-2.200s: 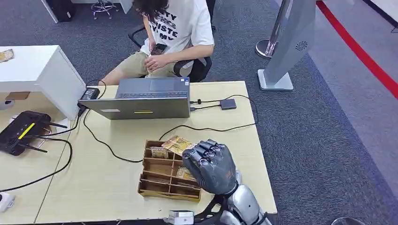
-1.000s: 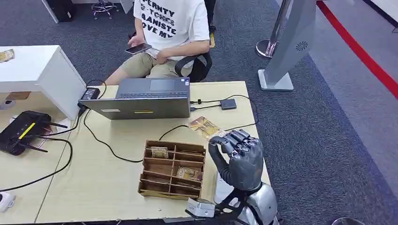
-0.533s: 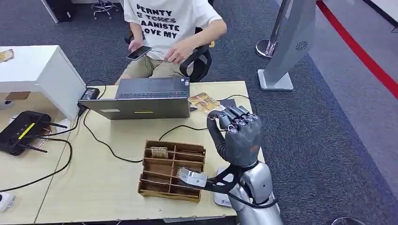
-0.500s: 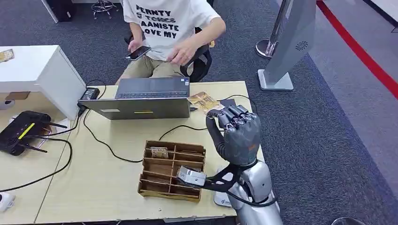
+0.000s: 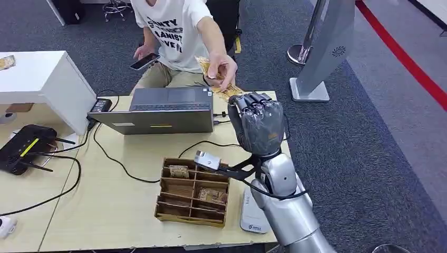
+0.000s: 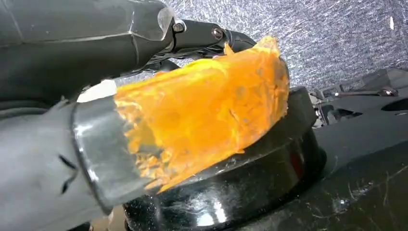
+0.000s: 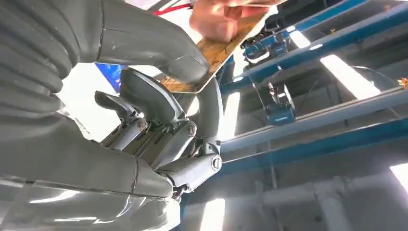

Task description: Pass the card to the sensor for recognition and then transmit it.

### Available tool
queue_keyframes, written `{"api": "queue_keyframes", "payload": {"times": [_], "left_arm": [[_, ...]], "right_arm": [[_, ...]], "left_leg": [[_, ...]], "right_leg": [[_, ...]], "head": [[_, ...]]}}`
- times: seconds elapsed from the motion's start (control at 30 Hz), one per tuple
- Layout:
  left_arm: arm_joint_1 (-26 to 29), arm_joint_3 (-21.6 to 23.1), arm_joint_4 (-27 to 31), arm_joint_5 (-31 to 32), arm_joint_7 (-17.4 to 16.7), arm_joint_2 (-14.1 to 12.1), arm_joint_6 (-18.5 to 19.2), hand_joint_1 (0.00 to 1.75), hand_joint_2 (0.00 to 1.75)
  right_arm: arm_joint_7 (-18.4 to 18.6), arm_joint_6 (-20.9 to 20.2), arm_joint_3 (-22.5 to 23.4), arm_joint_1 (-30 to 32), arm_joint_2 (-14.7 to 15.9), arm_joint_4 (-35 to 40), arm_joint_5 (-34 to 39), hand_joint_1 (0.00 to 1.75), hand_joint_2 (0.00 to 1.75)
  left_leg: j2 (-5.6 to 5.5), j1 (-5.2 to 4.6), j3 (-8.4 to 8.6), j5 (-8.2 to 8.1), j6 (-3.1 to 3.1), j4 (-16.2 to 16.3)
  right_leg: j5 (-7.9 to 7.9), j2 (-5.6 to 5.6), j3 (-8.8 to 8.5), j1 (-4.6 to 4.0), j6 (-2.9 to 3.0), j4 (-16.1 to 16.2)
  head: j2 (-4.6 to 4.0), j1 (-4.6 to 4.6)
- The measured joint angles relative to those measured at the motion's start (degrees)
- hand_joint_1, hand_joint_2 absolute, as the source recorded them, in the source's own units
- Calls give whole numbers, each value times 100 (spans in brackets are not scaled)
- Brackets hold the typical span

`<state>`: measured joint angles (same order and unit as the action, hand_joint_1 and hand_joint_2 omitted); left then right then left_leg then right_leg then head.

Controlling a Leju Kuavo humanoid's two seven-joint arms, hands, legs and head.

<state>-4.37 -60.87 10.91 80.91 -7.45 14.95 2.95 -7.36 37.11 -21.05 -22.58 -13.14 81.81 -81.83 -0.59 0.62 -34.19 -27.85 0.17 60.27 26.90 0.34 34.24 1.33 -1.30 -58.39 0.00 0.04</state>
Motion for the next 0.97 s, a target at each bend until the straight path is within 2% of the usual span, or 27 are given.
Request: {"api": "queue_keyframes", "payload": {"times": [0.13,0.17,0.2,0.3,0.33,0.43,0.53,0.73,0.83,0.97], "left_arm": [[-8,48,0,35,0,-24,76,0,0],[-8,63,0,35,0,-28,85,0,0],[-7,83,0,35,0,-33,92,0,0],[-9,90,0,20,0,-44,83,0,0],[-10,90,0,26,2,-44,74,0,0],[-9,90,0,4,20,-44,92,0,0],[-9,90,0,-59,31,-44,114,0,0],[-8,90,0,-85,35,-46,116,0,0],[-5,90,0,-177,37,-44,114,0,0],[9,81,0,-348,90,-37,50,0,0]], "right_arm": [[402,0,-153,-303,90,-343,-127,175,175],[454,0,-186,-359,111,-431,-144,115,175],[485,0,-216,-418,136,-520,-157,0,175],[526,2,-310,-511,190,-713,-168,0,175],[561,0,-332,-527,199,-765,-166,0,0],[719,-2,-481,-584,236,-1067,99,0,0],[721,-4,-722,-597,293,-1279,490,0,0],[701,0,-977,-594,354,-1427,665,0,0],[495,2,-1082,-495,374,-1357,1192,0,0],[-1,-13,-1288,-29,409,-878,2428,0,0]], "left_leg": [[0,0,0,0,0,0],[-2,0,-1,0,0,0],[-4,0,-1,0,0,0],[-2,0,-1,0,0,0],[-2,0,-1,-1,0,0],[-3,0,-2,-2,-2,0],[-2,0,-1,-2,-2,0],[-2,0,-1,-2,-2,0],[-3,0,0,-2,-2,0],[-2,0,-1,-4,-1,0]], "right_leg": [[0,0,1,0,0,0],[0,-2,1,0,0,0],[0,-3,1,0,0,0],[0,-1,1,0,0,-1],[0,-1,1,0,0,0],[2,-2,1,0,-1,0],[2,-1,2,0,-1,0],[1,-1,2,0,0,0],[1,-1,2,0,0,0],[4,-1,3,0,0,1]], "head": [[0,0],[0,2],[0,0],[0,0],[0,2],[0,2],[0,2],[0,0],[0,2],[0,2]]}}
